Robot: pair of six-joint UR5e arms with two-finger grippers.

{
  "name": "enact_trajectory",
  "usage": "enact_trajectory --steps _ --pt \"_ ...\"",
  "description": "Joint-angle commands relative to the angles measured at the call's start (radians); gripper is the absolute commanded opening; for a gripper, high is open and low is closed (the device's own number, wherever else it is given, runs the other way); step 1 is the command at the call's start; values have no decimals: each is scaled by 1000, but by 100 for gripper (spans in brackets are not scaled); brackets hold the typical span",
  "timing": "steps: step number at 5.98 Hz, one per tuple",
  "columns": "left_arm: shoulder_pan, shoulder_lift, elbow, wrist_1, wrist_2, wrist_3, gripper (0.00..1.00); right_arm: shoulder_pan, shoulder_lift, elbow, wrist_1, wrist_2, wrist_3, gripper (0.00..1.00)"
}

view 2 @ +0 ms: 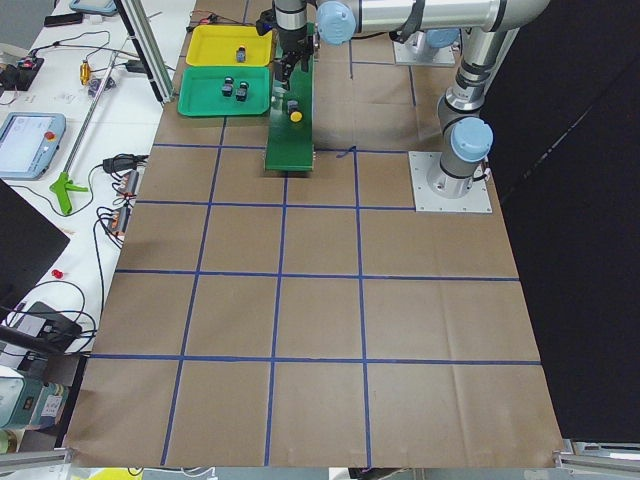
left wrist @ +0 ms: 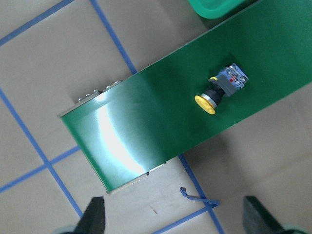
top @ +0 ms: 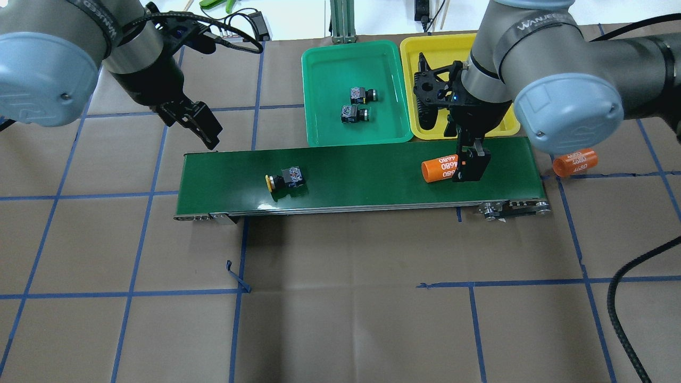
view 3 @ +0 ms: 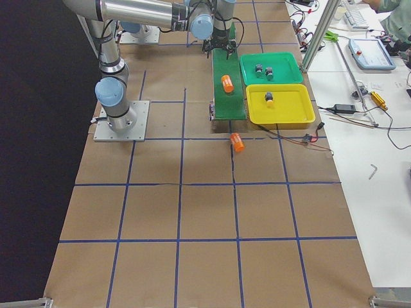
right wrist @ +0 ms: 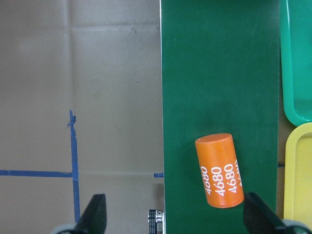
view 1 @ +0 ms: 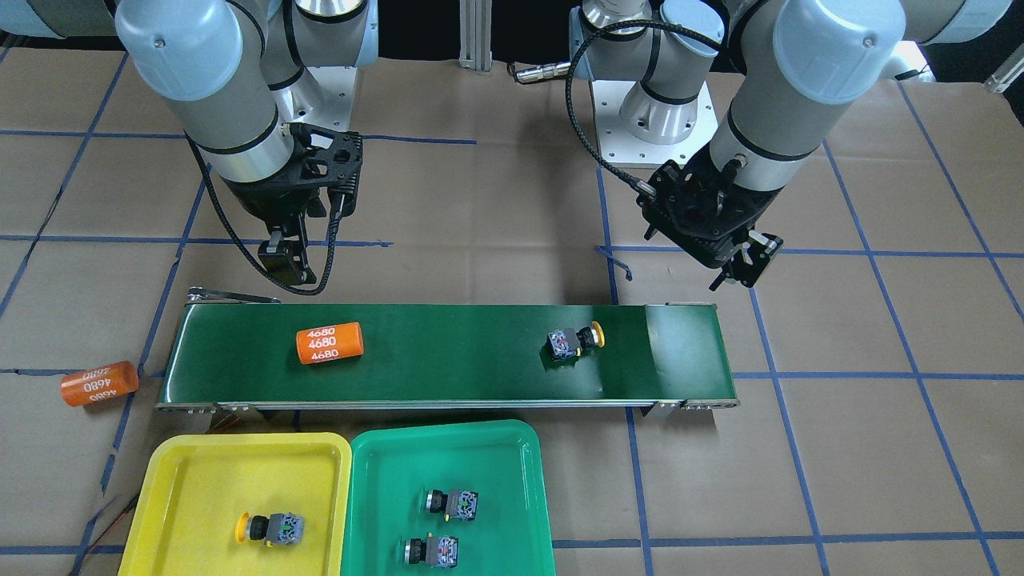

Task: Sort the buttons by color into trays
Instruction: 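Raise left gripper away from belt while right waits at belt end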

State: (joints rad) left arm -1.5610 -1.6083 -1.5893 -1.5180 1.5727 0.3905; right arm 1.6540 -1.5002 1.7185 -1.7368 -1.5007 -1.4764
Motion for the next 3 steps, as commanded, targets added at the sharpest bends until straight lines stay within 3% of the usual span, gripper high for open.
enact_trajectory --steps 1,3 --pt "1 54 -17 -13 10 -372 99 6 14 0 -56 7 7 100" --pt "15 39 9 -4 4 -510 99 29 60 -2 -104 8 43 100"
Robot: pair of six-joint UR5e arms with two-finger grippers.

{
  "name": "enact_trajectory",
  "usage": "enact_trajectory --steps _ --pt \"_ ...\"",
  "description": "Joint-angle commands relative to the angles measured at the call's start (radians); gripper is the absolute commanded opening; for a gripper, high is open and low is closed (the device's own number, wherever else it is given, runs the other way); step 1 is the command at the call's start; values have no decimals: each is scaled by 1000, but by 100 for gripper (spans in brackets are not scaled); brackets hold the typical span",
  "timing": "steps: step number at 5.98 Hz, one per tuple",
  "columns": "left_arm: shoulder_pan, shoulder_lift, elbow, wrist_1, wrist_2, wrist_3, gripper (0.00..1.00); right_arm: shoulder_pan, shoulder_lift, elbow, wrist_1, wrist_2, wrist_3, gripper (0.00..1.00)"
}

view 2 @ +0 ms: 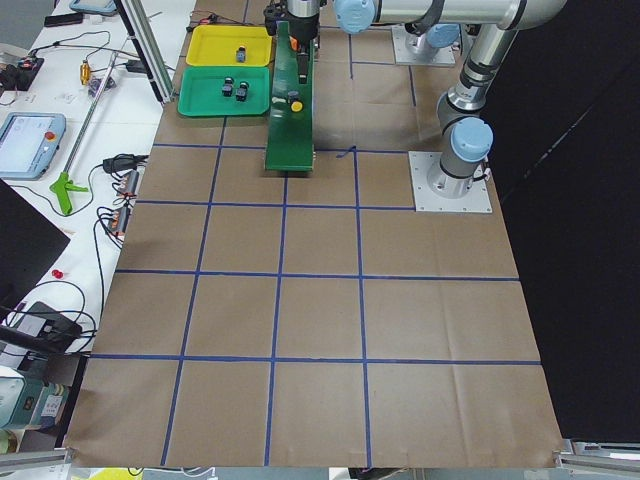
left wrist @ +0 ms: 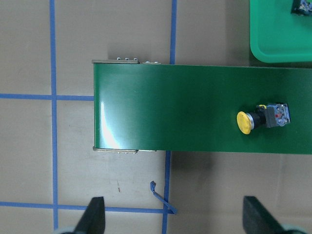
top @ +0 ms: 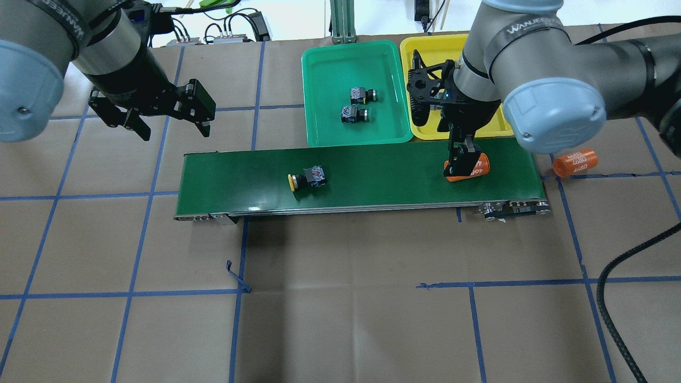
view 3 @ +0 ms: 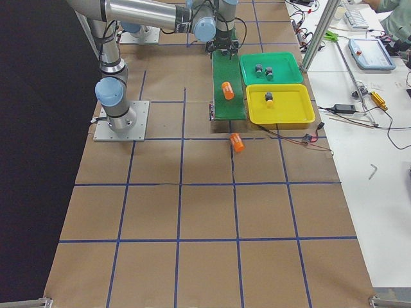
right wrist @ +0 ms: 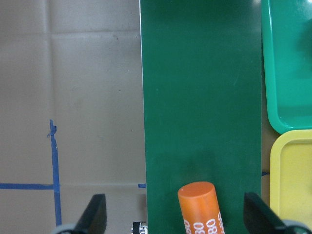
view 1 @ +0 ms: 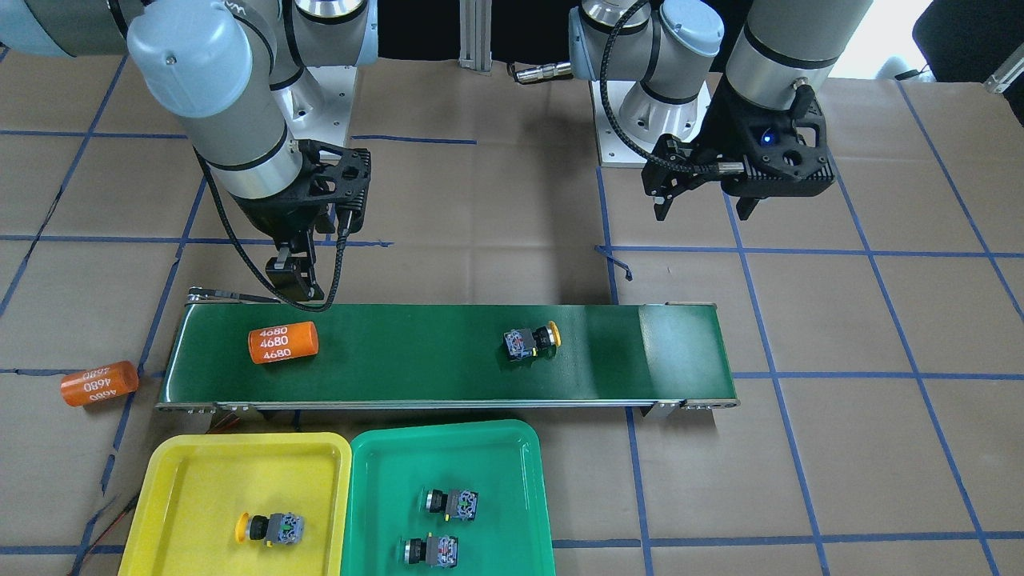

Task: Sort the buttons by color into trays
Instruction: 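Raise left gripper away from belt while right waits at belt end, then grasp the yellow-cap button on the belt with the right gripper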

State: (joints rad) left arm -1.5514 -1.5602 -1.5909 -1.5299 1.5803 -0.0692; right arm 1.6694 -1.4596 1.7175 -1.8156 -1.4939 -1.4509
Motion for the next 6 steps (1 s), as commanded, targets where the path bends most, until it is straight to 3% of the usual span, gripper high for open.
enact_trajectory --steps 1,3,4,6 --pt "5 -5 -6 11 -9 -52 99 38 43 1 -60 3 35 100" --pt "4 0 -18 13 -2 -52 99 152 147 -1 -219 3 157 100" --pt "4 8 -18 13 -3 -51 99 191 186 -1 -246 1 196 100" --pt "4 8 -12 13 -3 -50 99 199 238 1 -292 4 59 100"
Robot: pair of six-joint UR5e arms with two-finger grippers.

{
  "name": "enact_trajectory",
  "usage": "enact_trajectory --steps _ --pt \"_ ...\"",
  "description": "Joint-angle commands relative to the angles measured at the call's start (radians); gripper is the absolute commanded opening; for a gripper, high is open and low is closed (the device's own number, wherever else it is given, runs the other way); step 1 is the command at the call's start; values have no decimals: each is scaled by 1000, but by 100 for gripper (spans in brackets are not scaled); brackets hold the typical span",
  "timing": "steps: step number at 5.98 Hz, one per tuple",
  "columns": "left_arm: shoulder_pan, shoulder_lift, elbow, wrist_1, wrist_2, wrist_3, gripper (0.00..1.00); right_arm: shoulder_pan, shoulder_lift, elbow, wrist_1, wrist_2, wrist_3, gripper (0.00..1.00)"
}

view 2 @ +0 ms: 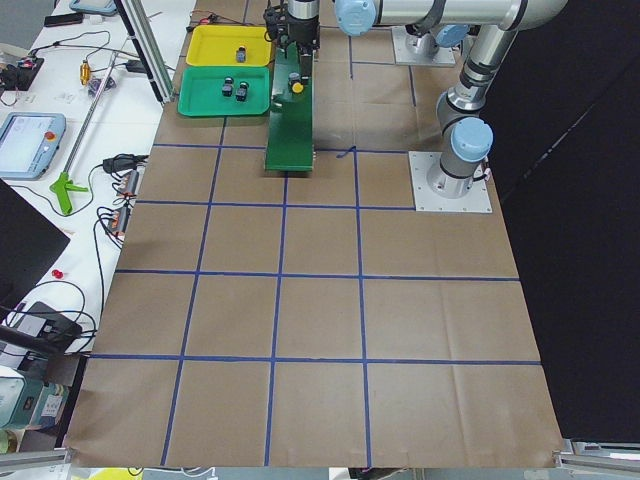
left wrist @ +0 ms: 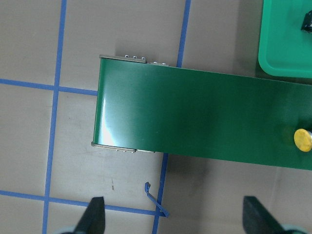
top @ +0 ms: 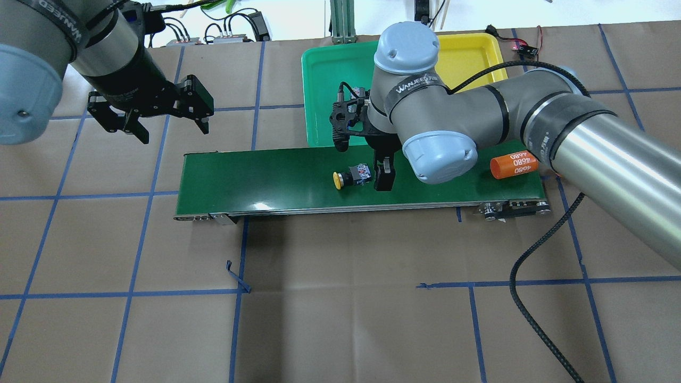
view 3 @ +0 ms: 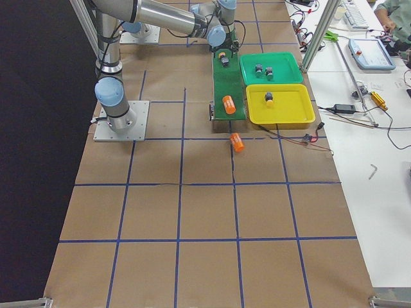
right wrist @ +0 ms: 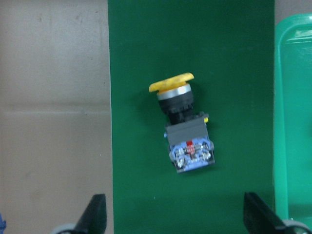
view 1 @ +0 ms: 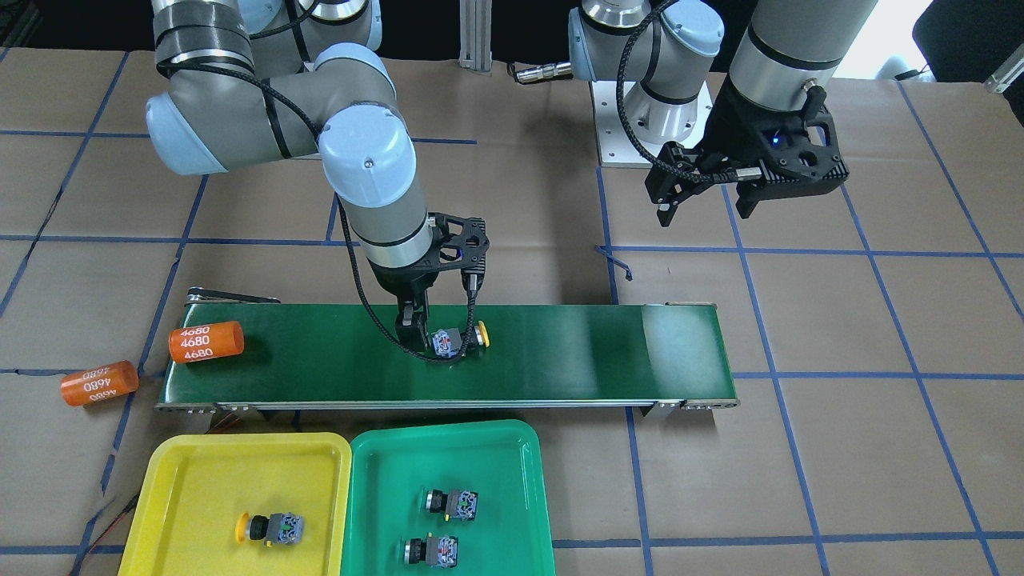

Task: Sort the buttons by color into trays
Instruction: 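Grasp the yellow-cap button on the belt with the right gripper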

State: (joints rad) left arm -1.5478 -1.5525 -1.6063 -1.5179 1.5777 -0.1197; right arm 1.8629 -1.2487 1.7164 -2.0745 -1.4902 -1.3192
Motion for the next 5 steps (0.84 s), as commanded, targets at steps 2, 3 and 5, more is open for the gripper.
enact_trajectory --steps 2,3,5 --pt "1 0 3 1 -1 2 99 -10 52 21 -53 -4 -131 100" --pt "1 -1 8 1 -2 2 99 -28 51 50 -58 -13 -199 100" --pt "1 -1 9 1 -2 2 99 -124 40 98 -73 -16 -213 95"
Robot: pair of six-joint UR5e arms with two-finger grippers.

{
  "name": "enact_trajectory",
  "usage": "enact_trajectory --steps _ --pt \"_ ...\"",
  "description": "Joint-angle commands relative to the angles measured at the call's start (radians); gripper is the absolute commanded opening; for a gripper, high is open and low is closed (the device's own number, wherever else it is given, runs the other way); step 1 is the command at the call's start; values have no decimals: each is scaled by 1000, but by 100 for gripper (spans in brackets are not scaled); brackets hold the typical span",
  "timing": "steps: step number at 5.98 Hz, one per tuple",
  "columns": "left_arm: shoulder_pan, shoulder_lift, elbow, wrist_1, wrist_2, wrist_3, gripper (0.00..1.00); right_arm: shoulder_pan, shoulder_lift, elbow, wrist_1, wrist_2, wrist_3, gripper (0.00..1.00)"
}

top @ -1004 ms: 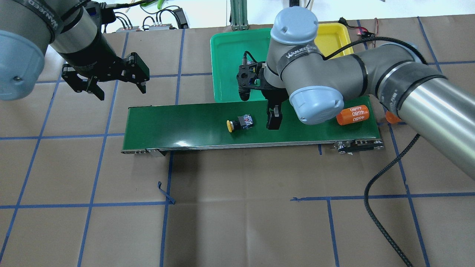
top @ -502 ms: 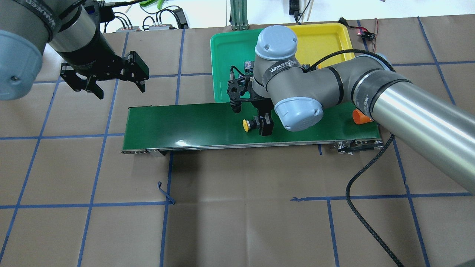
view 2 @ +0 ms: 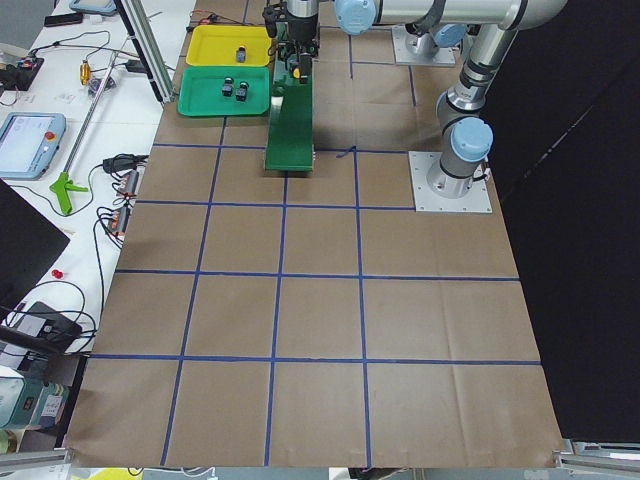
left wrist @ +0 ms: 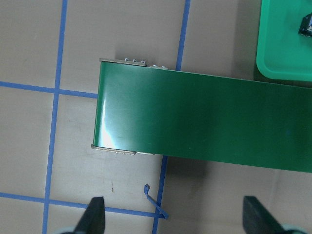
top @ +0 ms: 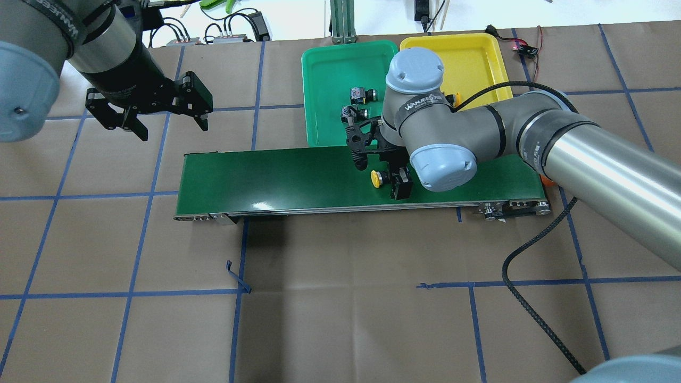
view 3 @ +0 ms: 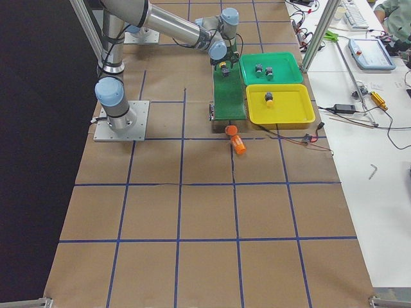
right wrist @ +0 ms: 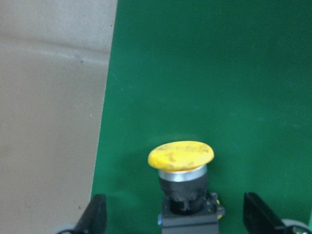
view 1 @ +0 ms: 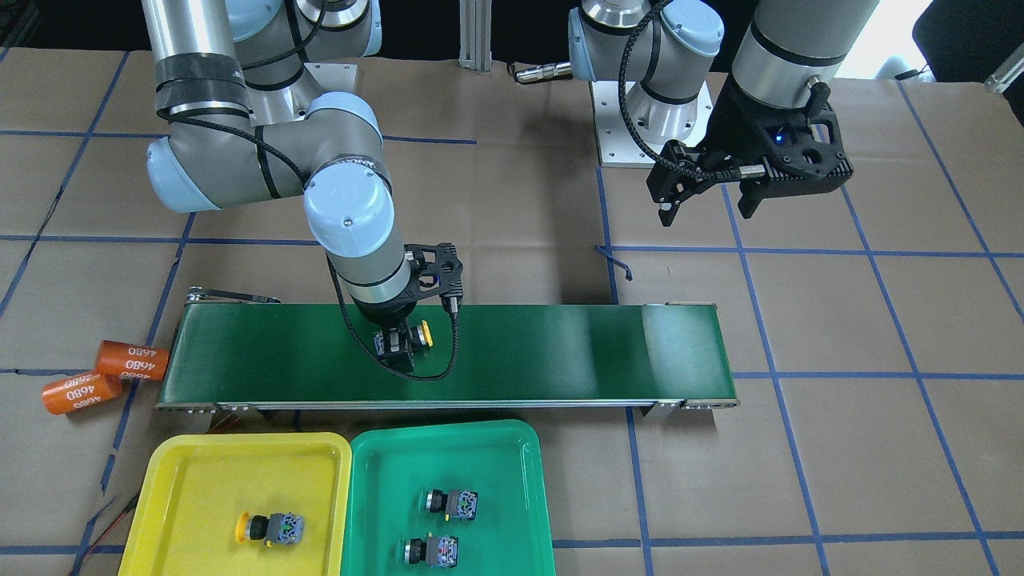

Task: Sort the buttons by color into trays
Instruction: 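Grasp the yellow-cap button on the belt with the right gripper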

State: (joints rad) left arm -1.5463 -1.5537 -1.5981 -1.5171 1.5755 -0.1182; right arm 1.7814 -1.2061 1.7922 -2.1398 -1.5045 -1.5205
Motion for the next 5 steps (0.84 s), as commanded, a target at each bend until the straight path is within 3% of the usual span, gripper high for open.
enact_trajectory --steps 1,3,5 --pt "0 0 1 0 -2 0 99 -65 -9 26 -3 -6 -32 64" --pt "2 0 1 0 0 0 99 -71 -12 23 -6 -116 -53 10" --pt "2 0 1 2 0 0 99 -121 -76 18 -2 -123 -102 9"
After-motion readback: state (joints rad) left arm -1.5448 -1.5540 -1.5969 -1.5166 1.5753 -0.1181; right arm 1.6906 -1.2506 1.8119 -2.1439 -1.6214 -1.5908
